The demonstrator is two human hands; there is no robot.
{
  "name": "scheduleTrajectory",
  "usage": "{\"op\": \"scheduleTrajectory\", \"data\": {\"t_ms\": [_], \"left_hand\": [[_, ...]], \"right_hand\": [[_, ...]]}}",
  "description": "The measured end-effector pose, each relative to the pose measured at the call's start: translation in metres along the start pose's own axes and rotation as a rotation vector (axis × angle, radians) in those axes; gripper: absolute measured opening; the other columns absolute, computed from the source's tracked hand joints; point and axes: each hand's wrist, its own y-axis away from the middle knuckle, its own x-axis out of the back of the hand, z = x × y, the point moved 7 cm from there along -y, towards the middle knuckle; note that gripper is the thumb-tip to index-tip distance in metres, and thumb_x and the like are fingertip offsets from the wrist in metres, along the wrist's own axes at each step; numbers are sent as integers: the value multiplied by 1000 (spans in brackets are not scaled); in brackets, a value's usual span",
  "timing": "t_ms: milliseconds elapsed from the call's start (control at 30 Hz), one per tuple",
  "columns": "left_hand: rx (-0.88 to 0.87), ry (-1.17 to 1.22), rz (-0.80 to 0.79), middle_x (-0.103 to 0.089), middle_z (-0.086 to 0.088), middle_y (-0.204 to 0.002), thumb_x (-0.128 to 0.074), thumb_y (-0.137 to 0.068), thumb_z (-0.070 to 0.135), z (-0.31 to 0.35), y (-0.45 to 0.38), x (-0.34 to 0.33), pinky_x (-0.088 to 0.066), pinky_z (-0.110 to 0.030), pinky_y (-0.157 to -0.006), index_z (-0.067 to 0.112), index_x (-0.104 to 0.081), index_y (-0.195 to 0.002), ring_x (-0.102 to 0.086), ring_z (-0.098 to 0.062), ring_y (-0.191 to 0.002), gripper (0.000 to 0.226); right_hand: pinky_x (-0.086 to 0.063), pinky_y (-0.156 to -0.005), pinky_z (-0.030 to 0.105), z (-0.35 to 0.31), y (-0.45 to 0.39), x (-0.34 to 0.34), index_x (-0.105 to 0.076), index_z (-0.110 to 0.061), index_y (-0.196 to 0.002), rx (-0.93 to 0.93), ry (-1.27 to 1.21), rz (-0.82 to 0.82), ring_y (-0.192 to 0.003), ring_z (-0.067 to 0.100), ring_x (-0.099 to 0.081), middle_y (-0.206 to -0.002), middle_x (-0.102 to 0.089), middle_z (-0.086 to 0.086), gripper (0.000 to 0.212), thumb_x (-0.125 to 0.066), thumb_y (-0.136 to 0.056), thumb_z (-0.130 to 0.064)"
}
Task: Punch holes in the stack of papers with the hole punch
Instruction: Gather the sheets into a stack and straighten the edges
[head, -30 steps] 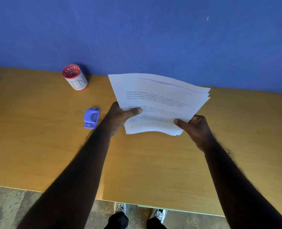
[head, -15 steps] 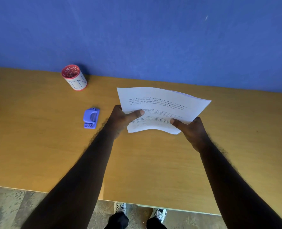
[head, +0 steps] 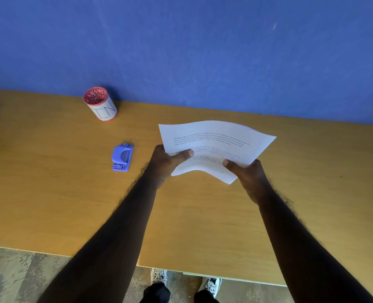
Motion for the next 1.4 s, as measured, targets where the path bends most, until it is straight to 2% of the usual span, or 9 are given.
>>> {"op": "scheduleTrajectory", "data": {"t_ms": [333, 467, 533, 633, 733, 833, 1000, 1200, 1400], "left_hand": [[32, -55, 23, -79, 5, -99, -75, -77, 38, -6, -3, 0, -57, -49, -90, 32, -77, -95, -73, -18, -94, 18], [39, 173, 78, -78, 4, -104, -72, -82, 31, -6, -3, 2, -55, -39, -85, 33, -77, -94, -73, -17, -99, 13], [35, 388, 74, -75, 0, -116, -69, -87, 22, -11, -3, 1, -54, -40, -92, 29, -75, -104, -69, -20, -111, 19], [55, 628, 60, -70, -6, -126, -62, -94, 14, -21, 0, -5, -56, -40, -89, 23, -69, -117, -66, -24, -117, 26], [96, 675, 45, -74, -3, -118, -61, -94, 12, -33, 7, -13, -59, -32, -79, 25, -74, -110, -70, -21, -109, 25], [169, 666, 79, -77, -1, -108, -64, -90, 12, -42, 8, -8, -60, -31, -73, 22, -78, -102, -73, -17, -99, 20], [195, 592, 180, -79, 5, -96, -56, -97, 27, -34, -9, 45, -59, -25, -65, 18, -69, -107, -74, -12, -86, 19], [192, 56, -128, -75, -4, -115, -65, -90, 25, -14, -29, 72, -56, -38, -86, 19, -73, -112, -71, -22, -104, 25], [92, -36, -148, -75, -1, -116, -81, -71, 32, -2, -32, 73, -56, -40, -87, 25, -76, -107, -70, -23, -108, 37]], "right_hand": [[-57, -95, 48, 12, -6, 9, -70, -27, -110, -15, 57, 76, -110, 21, -69, -114, -75, -2, 35, -82, -79, -16], [-45, -108, 51, 31, -2, 30, -28, -24, -154, -152, 151, 328, -142, 29, -40, -160, -36, 7, 95, -83, -78, -33], [-39, -111, 56, 49, 7, 27, -17, -25, -156, -314, 77, 358, -145, 31, -36, -165, -24, 9, 106, -82, -75, -45], [-49, -98, 53, 68, 14, 5, -44, -31, -138, -432, -132, 129, -122, 27, -63, -144, -57, -2, 80, -76, -72, -61], [-53, -97, 50, 61, 14, -12, -56, -27, -136, -343, -348, -107, -121, 25, -64, -136, -65, 1, 46, -63, -93, -43], [-58, -88, 45, 50, 9, 1, -64, -17, -126, -252, -320, -27, -121, 30, -63, -128, -70, 6, 30, -60, -96, -18], [-56, -93, 54, 32, 0, 37, -65, -8, -121, -201, -123, 36, -119, 37, -64, -124, -72, 11, 27, -62, -94, -11], [-53, -95, 58, -3, -5, 52, -68, -9, -114, -100, 5, 16, -113, 37, -67, -121, -72, 14, 23, -65, -92, -7], [-56, -94, 48, -18, -5, 49, -73, -11, -110, -17, 144, -15, -106, 25, -72, -115, -75, 8, 22, -71, -88, -9]]}}
